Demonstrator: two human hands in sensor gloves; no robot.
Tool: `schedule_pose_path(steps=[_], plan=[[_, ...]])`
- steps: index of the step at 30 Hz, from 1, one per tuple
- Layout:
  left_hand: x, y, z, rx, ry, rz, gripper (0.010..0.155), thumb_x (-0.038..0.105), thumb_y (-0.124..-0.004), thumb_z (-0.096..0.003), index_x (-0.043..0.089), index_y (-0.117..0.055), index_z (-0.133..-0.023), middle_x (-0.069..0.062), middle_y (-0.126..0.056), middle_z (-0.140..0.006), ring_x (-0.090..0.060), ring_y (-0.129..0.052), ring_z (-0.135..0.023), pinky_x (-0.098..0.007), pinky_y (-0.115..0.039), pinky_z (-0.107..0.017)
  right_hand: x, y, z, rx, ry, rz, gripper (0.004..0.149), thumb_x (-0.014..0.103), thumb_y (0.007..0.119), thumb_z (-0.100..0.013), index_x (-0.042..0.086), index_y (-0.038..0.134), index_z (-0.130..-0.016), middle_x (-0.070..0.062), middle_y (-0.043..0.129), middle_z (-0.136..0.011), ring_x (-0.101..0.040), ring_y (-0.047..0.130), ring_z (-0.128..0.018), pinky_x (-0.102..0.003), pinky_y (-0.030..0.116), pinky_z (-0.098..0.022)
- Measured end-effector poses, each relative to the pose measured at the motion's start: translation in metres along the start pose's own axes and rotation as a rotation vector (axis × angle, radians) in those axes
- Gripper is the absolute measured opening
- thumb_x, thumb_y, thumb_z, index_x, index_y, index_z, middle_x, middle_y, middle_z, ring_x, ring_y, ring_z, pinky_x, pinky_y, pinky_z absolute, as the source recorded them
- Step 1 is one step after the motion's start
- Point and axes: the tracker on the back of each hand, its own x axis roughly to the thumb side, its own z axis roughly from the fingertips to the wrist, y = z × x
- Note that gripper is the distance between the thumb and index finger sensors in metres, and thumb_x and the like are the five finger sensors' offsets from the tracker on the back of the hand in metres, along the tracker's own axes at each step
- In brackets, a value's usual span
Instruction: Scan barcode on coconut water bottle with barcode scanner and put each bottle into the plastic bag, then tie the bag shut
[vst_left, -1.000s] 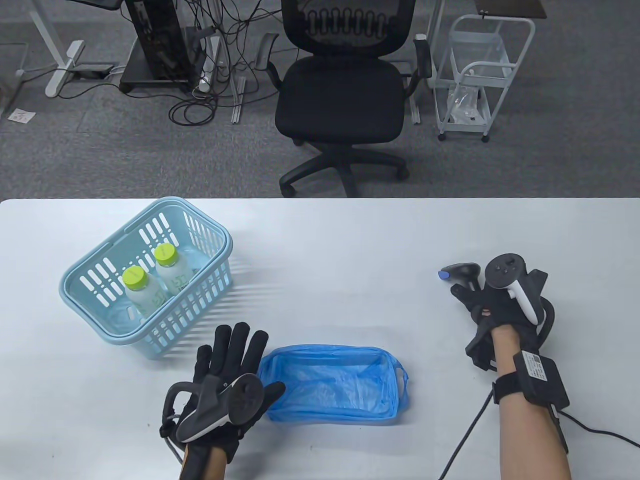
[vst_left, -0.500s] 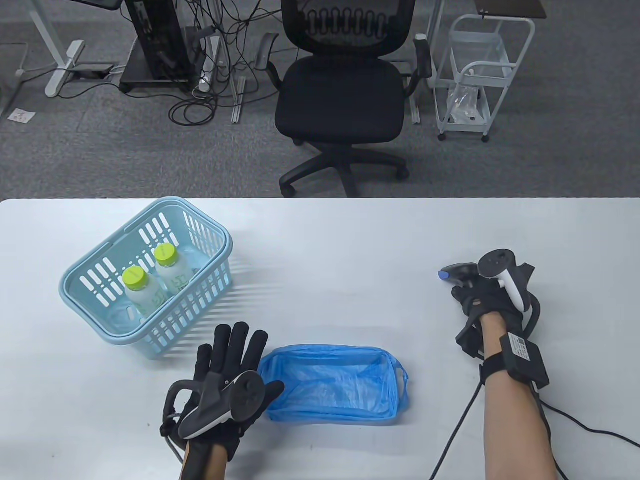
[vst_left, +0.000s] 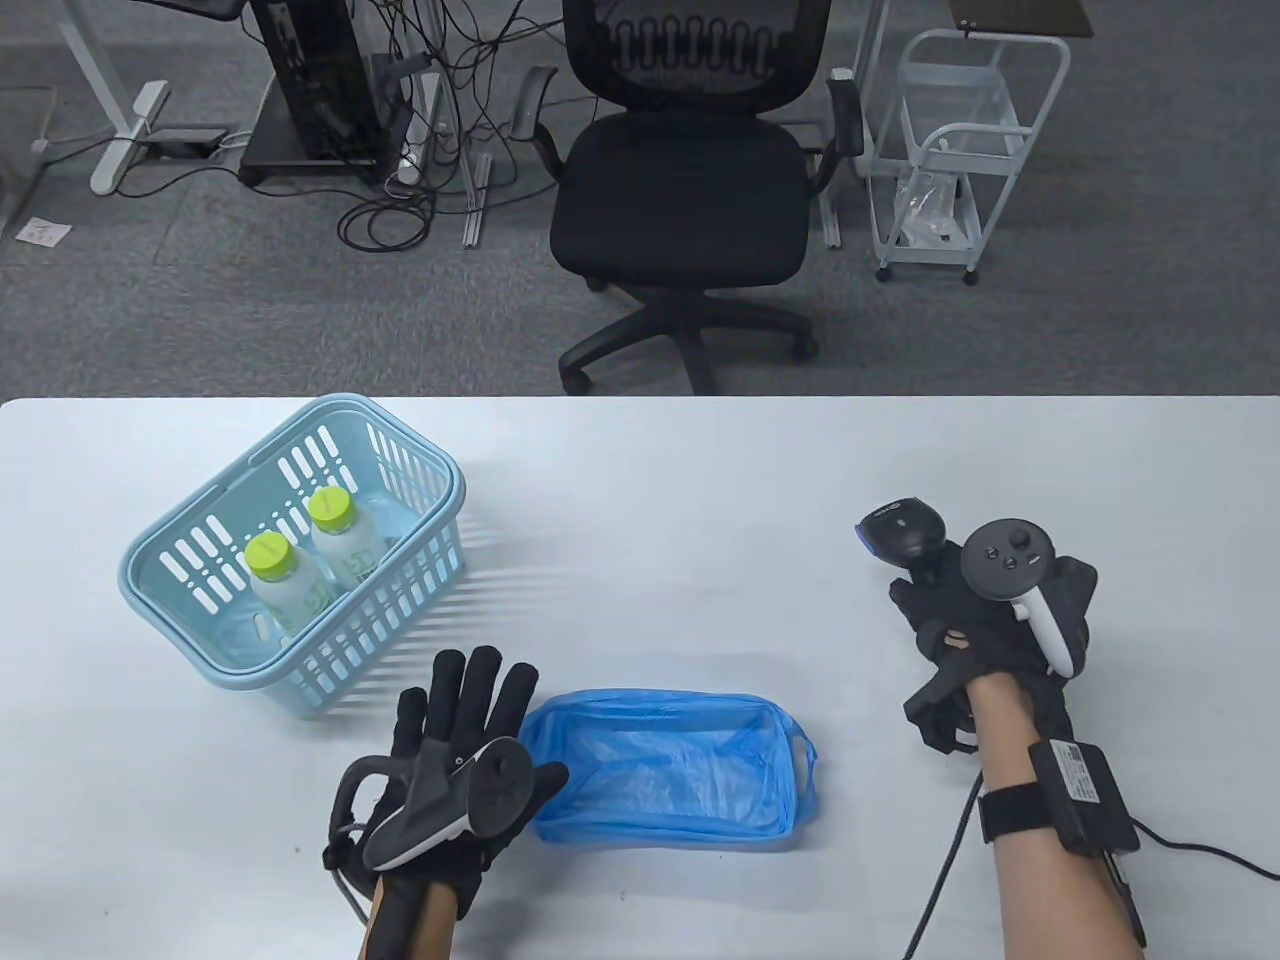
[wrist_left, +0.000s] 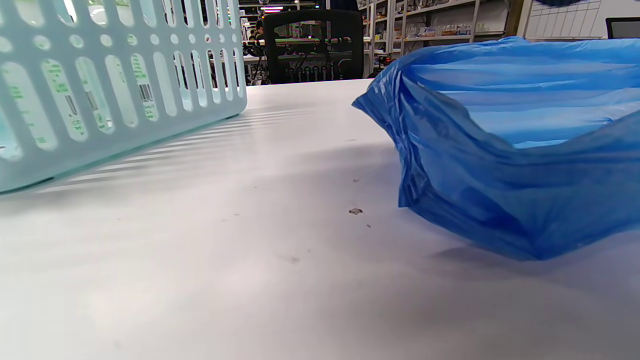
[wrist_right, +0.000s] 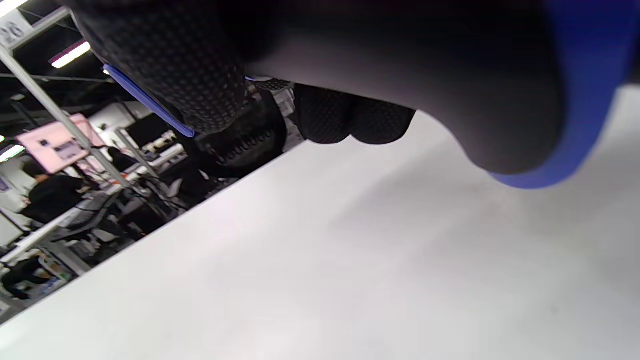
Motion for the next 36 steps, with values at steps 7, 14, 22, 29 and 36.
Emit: schedule_pose_path(steps=[7, 14, 22, 29, 36], plan=[[0.005, 0.002, -0.005, 0.008, -0.030, -0.016, 0.092, 0.075, -0.052, -0.0629, 0.028, -0.004, -0.126, -0.011, 0.008, -0.130, -0.044, 0.005, -0.116, -0.069, -0.015, -0.080, 0.029, -0.007, 0.058, -0.035, -0.143, -0.065, 0.053, 0.040, 0.087, -0.054, 0.020, 0.067, -0.099, -0.001, 0.088, -0.087, -0.031, 0.095, -0.083, -0.061, 0.073, -0.067], [0.009, 0.001, -0.009, 0.017, -0.059, -0.021, 0.092, 0.074, -0.052, -0.0630, 0.028, -0.004, -0.126, -0.011, 0.009, -0.130, -0.044, 0.006, -0.115, -0.068, -0.014, -0.080, 0.047, 0.002, 0.108, -0.005, -0.268, -0.114, 0.062, 0.043, 0.088, -0.053, 0.017, 0.061, -0.102, 0.001, 0.084, -0.087, -0.029, 0.091, -0.082, -0.060, 0.071, -0.067], [0.012, 0.000, -0.008, 0.054, -0.094, -0.003, 0.091, 0.073, -0.054, -0.0634, 0.028, -0.006, -0.126, -0.011, 0.006, -0.130, -0.044, 0.005, -0.116, -0.068, -0.015, -0.080, 0.045, 0.025, 0.133, -0.035, -0.291, -0.125, 0.052, 0.041, 0.087, -0.055, 0.021, 0.067, -0.098, 0.001, 0.084, -0.085, -0.029, 0.091, -0.079, -0.060, 0.072, -0.065], [0.018, -0.001, -0.009, 0.038, -0.109, -0.012, 0.091, 0.074, -0.053, -0.0635, 0.028, -0.005, -0.126, -0.011, 0.008, -0.130, -0.044, 0.005, -0.116, -0.068, -0.015, -0.080, 0.024, 0.055, 0.130, 0.006, -0.332, -0.097, 0.049, 0.042, 0.088, -0.053, 0.023, 0.071, -0.095, 0.003, 0.089, -0.083, -0.024, 0.097, -0.076, -0.056, 0.078, -0.063], [0.027, 0.007, -0.001, 0.082, -0.144, 0.023, 0.091, 0.073, -0.053, -0.0636, 0.028, -0.006, -0.126, -0.011, 0.006, -0.131, -0.044, 0.004, -0.116, -0.068, -0.016, -0.080, 0.018, 0.054, 0.127, -0.031, -0.320, -0.148, 0.047, 0.042, 0.088, -0.052, 0.024, 0.072, -0.093, 0.006, 0.091, -0.078, -0.020, 0.100, -0.070, -0.053, 0.081, -0.061]])
